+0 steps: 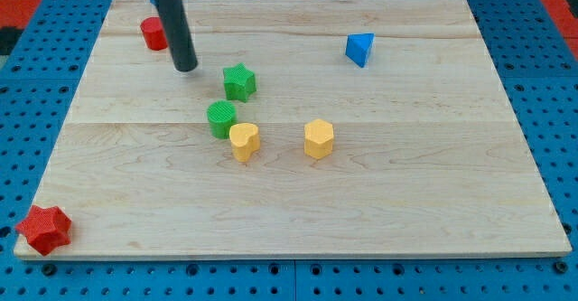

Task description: Push the red circle left a bit

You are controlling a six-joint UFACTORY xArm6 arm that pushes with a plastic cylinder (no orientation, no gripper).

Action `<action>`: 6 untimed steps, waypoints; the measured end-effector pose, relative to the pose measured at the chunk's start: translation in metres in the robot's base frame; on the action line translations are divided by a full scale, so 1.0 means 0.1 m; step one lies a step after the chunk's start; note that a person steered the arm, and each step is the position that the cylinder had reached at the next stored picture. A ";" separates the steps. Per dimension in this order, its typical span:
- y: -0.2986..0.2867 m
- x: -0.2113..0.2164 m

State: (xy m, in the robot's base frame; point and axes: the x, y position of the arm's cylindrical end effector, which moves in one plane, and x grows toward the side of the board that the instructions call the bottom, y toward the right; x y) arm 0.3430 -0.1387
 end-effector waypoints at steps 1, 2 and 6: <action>0.00 -0.26; -0.01 -0.65; -0.72 -0.38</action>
